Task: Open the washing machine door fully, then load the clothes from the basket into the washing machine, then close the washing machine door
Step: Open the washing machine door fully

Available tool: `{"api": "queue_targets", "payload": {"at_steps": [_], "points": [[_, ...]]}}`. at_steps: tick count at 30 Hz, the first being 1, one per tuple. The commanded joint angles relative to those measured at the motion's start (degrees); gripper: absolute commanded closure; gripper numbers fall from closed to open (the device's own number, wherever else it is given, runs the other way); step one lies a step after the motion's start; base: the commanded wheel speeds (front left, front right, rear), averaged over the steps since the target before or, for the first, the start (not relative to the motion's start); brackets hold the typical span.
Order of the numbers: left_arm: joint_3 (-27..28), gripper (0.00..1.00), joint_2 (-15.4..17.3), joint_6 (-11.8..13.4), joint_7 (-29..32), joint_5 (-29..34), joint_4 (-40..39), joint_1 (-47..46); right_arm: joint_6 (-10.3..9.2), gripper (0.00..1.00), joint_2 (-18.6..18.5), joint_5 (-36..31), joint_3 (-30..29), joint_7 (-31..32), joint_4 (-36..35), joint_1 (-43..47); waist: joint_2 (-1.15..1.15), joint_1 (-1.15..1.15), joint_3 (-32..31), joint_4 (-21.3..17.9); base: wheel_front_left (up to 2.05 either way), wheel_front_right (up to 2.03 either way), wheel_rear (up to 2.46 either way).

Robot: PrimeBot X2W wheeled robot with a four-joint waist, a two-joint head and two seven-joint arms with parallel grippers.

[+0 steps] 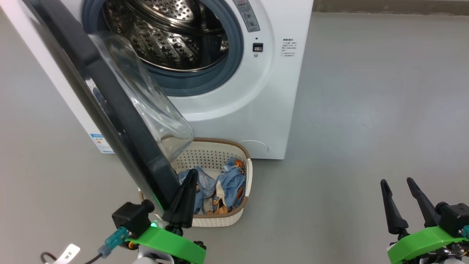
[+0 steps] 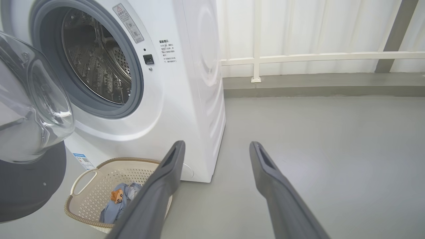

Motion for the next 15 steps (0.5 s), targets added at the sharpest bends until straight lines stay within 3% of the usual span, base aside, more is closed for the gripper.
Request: {"api": "queue_targets", "payload": {"at_steps": [1,15], "points": [[3.96,1.00,2.06,0.73,-0.97,0.08,-1.09,-0.84,0.43,0.00,-1.34,-0.58,1.19,-0.70,-1.57,-1.71,0.00,0.00,-0.10,0.53,0.00,0.00,0.00],[4.58,1.00,3.71,2.76,-1.03,1.25,-4.15,3.35,0.43,0.00,-1.85,-0.42,1.18,-0.70,-1.68,-1.37,0.00,0.00,-0.38,4.56,0.00,0.00,0.00]]}}
